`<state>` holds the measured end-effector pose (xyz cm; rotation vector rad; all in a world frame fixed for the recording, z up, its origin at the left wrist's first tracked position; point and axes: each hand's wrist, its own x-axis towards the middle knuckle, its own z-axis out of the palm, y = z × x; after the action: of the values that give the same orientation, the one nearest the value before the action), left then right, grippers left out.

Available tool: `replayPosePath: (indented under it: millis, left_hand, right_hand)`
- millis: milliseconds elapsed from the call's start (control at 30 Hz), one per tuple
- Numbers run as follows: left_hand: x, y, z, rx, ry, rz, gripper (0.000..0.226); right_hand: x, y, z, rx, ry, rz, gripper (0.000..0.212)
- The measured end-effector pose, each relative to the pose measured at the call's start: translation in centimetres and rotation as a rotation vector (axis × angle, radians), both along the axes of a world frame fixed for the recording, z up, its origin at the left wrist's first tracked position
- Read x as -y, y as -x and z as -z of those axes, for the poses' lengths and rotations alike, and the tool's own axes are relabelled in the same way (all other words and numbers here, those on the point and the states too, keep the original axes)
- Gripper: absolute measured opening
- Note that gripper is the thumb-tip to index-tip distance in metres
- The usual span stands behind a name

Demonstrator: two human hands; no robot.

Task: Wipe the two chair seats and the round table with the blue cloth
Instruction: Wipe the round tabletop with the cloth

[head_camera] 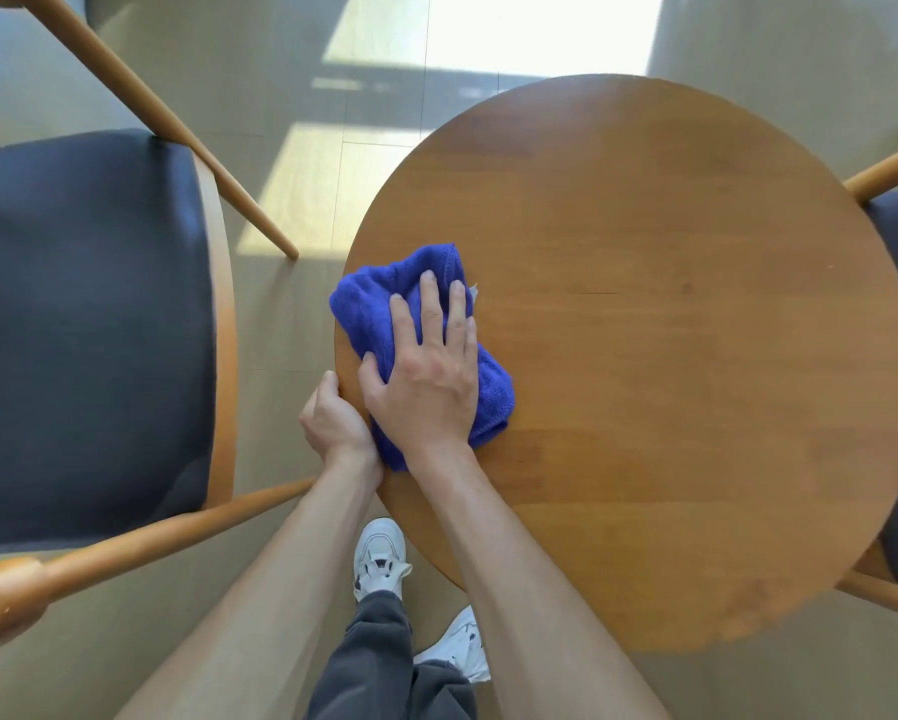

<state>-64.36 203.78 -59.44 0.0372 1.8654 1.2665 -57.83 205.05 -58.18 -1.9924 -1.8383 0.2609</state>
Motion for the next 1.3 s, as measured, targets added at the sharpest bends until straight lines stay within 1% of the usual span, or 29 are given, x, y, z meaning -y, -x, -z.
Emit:
replayPosePath:
  millis: [133,200,267,300,367,400,500,633,800,900,1000,1100,1300]
  left_hand:
    - [0.6,0.0,-0.1,0.002,-0.008,0.022,0.028]
    - [0.9,-0.1,-0.3,-0.02,-0.038,0.033,0.019]
    - [1.1,-0.2,-0.4,-0.055,-0.047,0.035,0.015]
    - [1.3,-0.3,-0.5,-0.072,-0.045,0.04,0.02]
    - [1.8,-0.7,-0.6,-0.127,-0.025,0.071,0.04]
    - [2.2,-1.0,-0.8,-0.165,-0.007,0.098,0.041]
    - [3.5,-2.1,-1.5,-0.273,0.084,0.137,0.033]
    - [4.9,-3.3,-2.3,-0.297,0.175,0.15,0.037]
    - [6.0,-4.3,-2.5,-0.321,0.203,0.162,0.037]
    - [6.0,-4.4,-2.4,-0.314,0.211,0.167,0.036]
    - [6.0,-4.3,-2.1,-0.3,0.214,0.166,0.035]
    - [5.9,-4.0,-1.6,-0.28,0.201,0.156,0.033]
    - [6.3,-3.6,-0.7,-0.235,0.165,0.132,0.03]
  right_hand:
    - [4.0,-0.5,0.0,-0.009,-0.013,-0.006,0.053]
    - [5.7,-1.2,0.0,-0.018,-0.021,-0.007,0.053]
    - [7.3,-2.1,0.0,-0.026,-0.032,-0.018,0.051]
    - [8.2,-2.5,-0.1,-0.027,-0.036,-0.025,0.051]
    - [10.0,-3.8,-0.2,-0.02,-0.04,-0.041,0.05]
    - [10.8,-4.5,-0.2,-0.016,-0.042,-0.049,0.05]
    - [13.0,-7.3,-0.3,-0.001,-0.04,-0.068,0.049]
    - [15.0,-12.7,-0.3,0.036,-0.055,-0.033,0.047]
    - [16.8,-21.4,-0.2,0.113,-0.062,0.1,0.046]
    - [17.3,-26.8,-0.3,0.157,-0.06,0.22,0.048]
    - [17.1,-30.4,-0.6,0.145,-0.033,0.365,0.052]
    - [16.7,-31.3,-0.6,0.101,-0.011,0.514,0.054]
    - [16.0,-28.9,-0.2,0.098,-0.027,0.678,0.052]
